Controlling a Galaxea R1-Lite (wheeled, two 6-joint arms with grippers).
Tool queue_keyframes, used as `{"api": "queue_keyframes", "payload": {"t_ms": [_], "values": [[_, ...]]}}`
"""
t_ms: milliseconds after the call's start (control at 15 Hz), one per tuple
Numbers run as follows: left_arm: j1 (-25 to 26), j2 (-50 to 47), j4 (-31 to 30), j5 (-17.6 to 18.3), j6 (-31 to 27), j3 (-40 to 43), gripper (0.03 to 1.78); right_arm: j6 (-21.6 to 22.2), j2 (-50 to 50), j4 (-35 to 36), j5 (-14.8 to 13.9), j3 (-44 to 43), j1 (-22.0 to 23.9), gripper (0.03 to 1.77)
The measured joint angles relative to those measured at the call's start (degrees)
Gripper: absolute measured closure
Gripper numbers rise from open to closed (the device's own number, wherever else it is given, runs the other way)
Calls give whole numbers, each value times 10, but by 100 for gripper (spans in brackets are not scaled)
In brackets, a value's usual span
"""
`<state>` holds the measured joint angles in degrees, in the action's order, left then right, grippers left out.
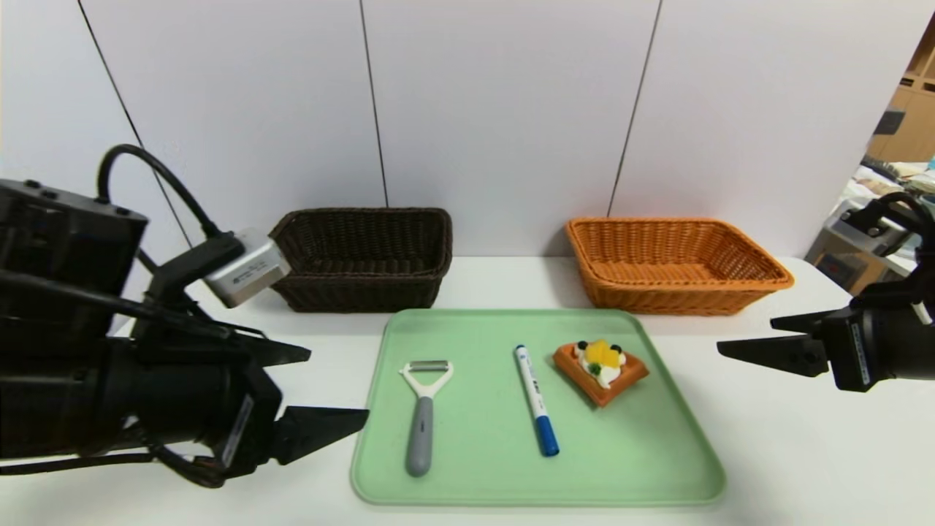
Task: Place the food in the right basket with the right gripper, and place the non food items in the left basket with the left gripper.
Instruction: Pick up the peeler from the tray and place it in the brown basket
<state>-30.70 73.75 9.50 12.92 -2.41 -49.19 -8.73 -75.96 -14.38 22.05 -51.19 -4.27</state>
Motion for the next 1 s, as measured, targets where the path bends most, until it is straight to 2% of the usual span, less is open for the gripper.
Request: {"api": "queue_keyframes", "payload": {"t_ms": [267, 533, 800, 1000], "values": [[-56, 90, -1, -71, 54, -47, 12, -7, -36, 2, -2, -8, -27, 10], [-104, 159, -1, -178, 127, -73, 12, -3, -48, -1, -15, -9, -55, 10], [-133, 203, 1, -240, 174, -82, 12, 2, -59, -9, -52, -13, -65, 10], [-152, 231, 2, -287, 207, -92, 12, 20, -63, -10, -58, -16, -77, 10]]}}
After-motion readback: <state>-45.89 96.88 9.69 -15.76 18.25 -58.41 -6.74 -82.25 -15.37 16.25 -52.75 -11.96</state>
